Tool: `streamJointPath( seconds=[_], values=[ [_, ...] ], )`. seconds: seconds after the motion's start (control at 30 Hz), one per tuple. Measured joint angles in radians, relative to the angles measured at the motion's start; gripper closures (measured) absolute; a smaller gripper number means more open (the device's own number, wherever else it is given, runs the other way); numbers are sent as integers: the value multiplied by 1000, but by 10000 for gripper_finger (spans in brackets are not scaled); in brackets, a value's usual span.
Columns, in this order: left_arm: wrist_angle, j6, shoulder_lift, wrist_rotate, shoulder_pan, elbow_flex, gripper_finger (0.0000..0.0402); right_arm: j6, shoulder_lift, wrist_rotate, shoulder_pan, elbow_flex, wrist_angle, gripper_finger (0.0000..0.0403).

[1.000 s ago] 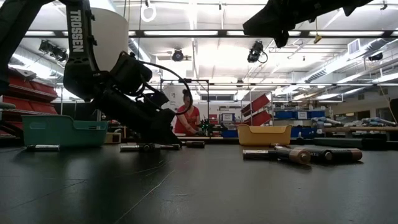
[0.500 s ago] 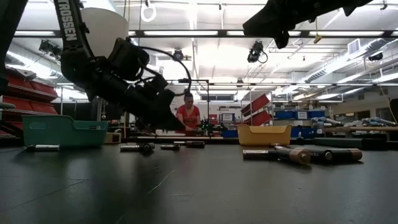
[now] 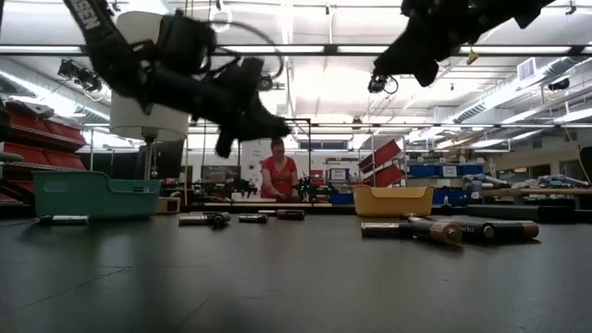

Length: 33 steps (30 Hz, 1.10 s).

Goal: Sort batteries
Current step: Put the black battery into the yellow bin

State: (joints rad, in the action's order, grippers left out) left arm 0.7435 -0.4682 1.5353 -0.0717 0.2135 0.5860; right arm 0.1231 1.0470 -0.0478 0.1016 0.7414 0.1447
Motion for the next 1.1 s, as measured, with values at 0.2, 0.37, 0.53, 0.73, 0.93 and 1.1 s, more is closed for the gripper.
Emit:
streamJointPath(
  seconds=[0.2,0.37,0.53,0.73,0.93,1.1],
  values=[
    [-235,-123,10,161,-14,205,346,-305,0,7,-33,0,46,284],
    [-301,-116,10,257,-11,310,346,-441,0,-59,-42,0,5,284],
    [-301,-144,10,327,-4,346,346,-490,0,-61,-40,0,-105,272],
    [-291,-181,10,362,-3,355,346,-491,0,-61,-40,0,-134,240],
    [-256,-242,10,398,-3,355,346,-490,10,-62,-41,0,-174,208],
    [-222,-296,10,401,-3,355,346,-493,73,-63,-54,19,-241,199]
  ],
)
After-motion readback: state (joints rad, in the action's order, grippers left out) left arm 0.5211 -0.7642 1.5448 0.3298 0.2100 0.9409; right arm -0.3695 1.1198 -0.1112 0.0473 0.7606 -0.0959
